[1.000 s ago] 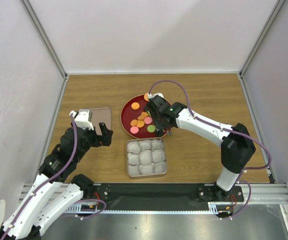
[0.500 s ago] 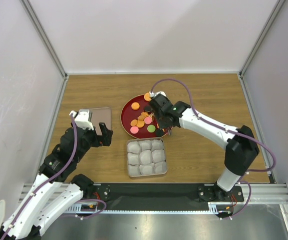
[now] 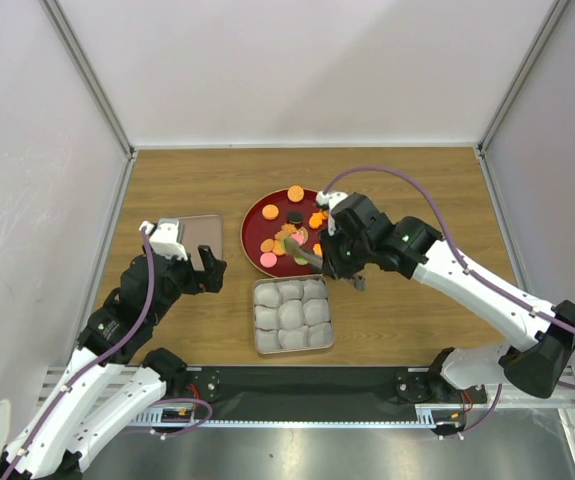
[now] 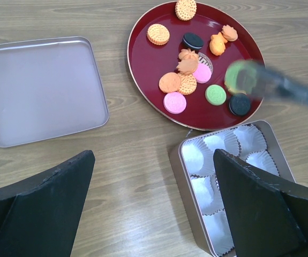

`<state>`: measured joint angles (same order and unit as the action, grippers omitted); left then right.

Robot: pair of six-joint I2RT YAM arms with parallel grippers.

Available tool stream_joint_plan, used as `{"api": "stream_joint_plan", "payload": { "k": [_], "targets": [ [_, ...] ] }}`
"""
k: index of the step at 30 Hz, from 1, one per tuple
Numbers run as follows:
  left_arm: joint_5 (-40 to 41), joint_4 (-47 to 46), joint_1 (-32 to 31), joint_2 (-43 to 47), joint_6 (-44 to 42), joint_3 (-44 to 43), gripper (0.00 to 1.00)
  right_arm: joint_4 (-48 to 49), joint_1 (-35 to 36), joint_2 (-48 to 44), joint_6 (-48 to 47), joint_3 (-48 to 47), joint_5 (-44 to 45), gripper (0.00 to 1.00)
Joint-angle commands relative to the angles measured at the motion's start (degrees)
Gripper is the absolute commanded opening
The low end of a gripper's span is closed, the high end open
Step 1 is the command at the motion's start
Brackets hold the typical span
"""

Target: Pack the cookies

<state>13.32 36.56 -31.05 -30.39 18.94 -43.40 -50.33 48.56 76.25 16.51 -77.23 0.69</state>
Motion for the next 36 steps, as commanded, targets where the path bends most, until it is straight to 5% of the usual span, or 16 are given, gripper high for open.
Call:
{"api": "stream_joint_plan", "payload": {
  "k": [1,22,36],
  "targets": [
    [-0.6,-1.7,0.1,-0.6,-0.9,-0.5,1.00,-2.6,3.0,-1.1,0.7,0.9,-6.5,0.05],
    [-0.7,-1.7,-0.2,-0.5,-0.9,-0.5,1.00,1.5,11.6,6.3,2.9,2.9,-4.6,0.07],
    [-0.4,-1.5,-0.4,-0.7,-0.9,-0.5,1.00,3.0,11.5,6.7,3.4,3.1,-4.3,0.36]
  ]
}}
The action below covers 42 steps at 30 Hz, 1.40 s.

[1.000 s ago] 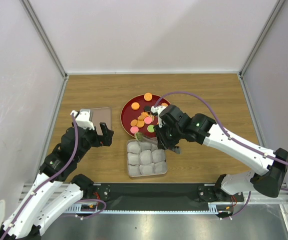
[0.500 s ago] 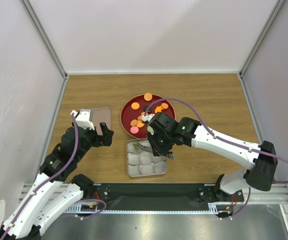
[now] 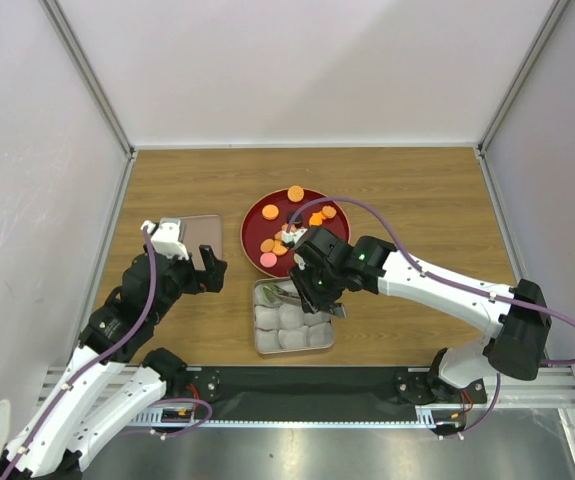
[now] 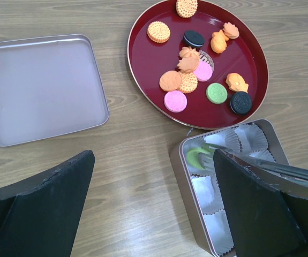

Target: Pack the cookies

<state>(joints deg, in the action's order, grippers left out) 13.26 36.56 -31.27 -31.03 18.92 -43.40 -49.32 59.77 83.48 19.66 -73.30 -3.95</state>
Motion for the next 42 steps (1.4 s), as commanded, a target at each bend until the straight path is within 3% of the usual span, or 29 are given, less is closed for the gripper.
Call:
{"api": "stream_joint_plan", "payload": {
  "k": [1,8,13,27,32,42],
  "targets": [
    [-0.3,-1.5,-0.2,-0.1,-0.9,-0.5,1.00,1.9,0.3,-0.4,0.3,-0.9,0.3,0.38],
    [-0.3,-1.6,-0.2,0.0,-0.9,-0.5,1.00,1.7,0.3,-0.6,0.4,-1.0,0.8,0.42],
    [-0.3,-1.5,-0.3,0.0,-0.9,-0.5,1.00,0.1,0.1,-2.4,0.1,-2.7,2.0,0.38],
    [-0.4,-1.7,-0.4,0.0,-0.9,-0.5,1.00,-2.3,-7.5,-3.9,-2.6,-9.4,3.4,0.37],
    [-0.4,-1.5,-0.5,-0.1,-0.9,-0.5,1.00,-0.7,-13.4,0.2,-4.5,-15.0,5.9,0.37],
    [0.3,-1.5,-0.5,-0.2,-0.8,-0.5,1.00,1.8,-22.5,17.5,-6.2,-28.7,8.9,0.39]
  ]
}}
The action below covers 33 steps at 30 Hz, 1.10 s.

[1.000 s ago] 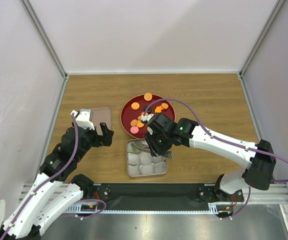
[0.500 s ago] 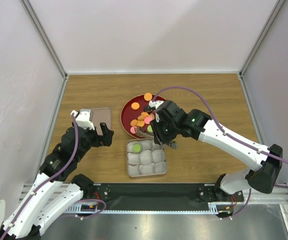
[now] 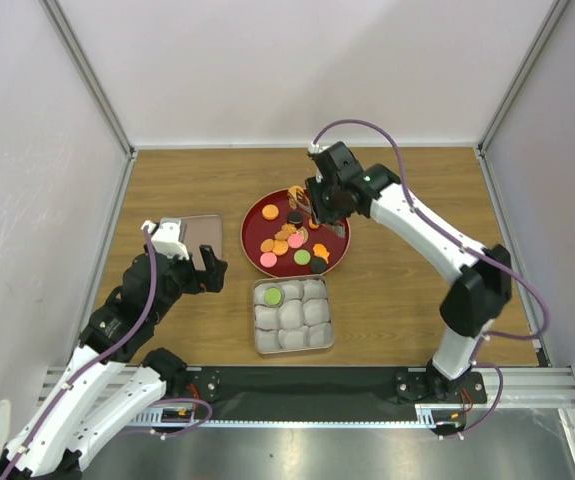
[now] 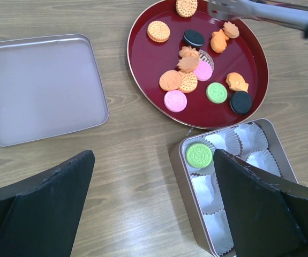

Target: Pack the cookies

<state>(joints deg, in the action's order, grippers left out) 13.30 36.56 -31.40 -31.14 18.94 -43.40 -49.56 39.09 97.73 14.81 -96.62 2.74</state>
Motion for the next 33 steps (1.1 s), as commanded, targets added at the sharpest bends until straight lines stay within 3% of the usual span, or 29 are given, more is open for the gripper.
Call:
{"api": "stream_joint_plan", "payload": {
  "k": [1,6,12,33],
  "targets": [
    [0.1,-1.5,-0.3,-0.2,-0.8,-0.5,1.00,2.1,-2.3,5.5,-1.4,-6.4,2.1,0.41],
    [0.0,-1.3,-0.4,-0.7,-0.9,-0.6,1.00,0.8,-4.4,12.9,-1.4,-14.1,3.3,0.47],
    [0.0,-1.3,-0.4,-0.9,-0.9,-0.5,1.00,1.2,-5.2,18.0,-0.2,-16.4,3.8,0.54],
    [-0.2,-1.5,-0.5,-1.2,-0.9,-0.5,1.00,3.4,-5.4,22.9,1.6,-16.7,1.7,0.53]
  ]
}}
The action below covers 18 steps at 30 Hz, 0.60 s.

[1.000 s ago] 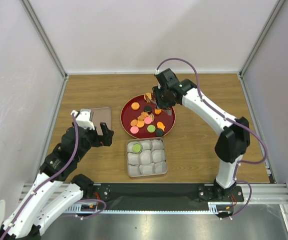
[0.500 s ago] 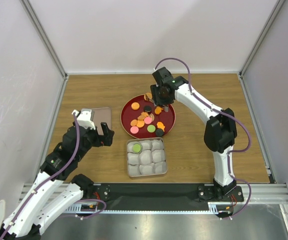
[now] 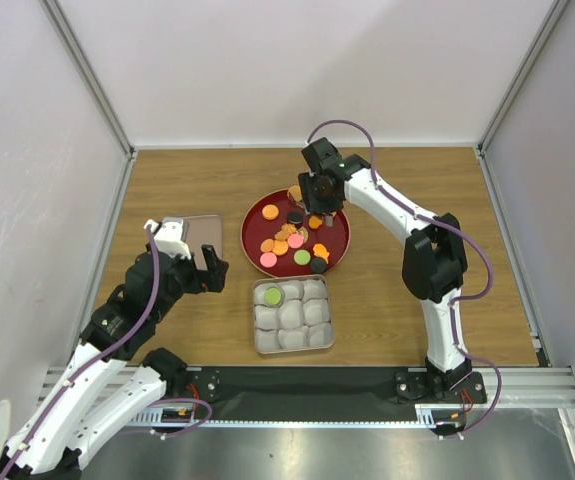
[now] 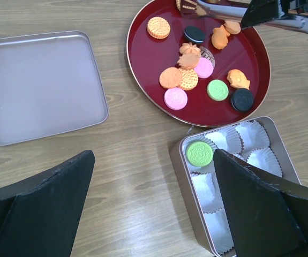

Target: Pack the cookies

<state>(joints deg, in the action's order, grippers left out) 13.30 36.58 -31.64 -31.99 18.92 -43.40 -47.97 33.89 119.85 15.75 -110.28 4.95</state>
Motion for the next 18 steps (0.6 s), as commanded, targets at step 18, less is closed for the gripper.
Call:
{"api": "stream_joint_plan", "payload": {
  "k": [18],
  "targets": [
    [-0.6,-1.5,-0.4,-0.6,-1.0,-0.5,1.00,4.0,-0.4,2.8,1.7,-4.3,-1.7,0.51]
  ]
}}
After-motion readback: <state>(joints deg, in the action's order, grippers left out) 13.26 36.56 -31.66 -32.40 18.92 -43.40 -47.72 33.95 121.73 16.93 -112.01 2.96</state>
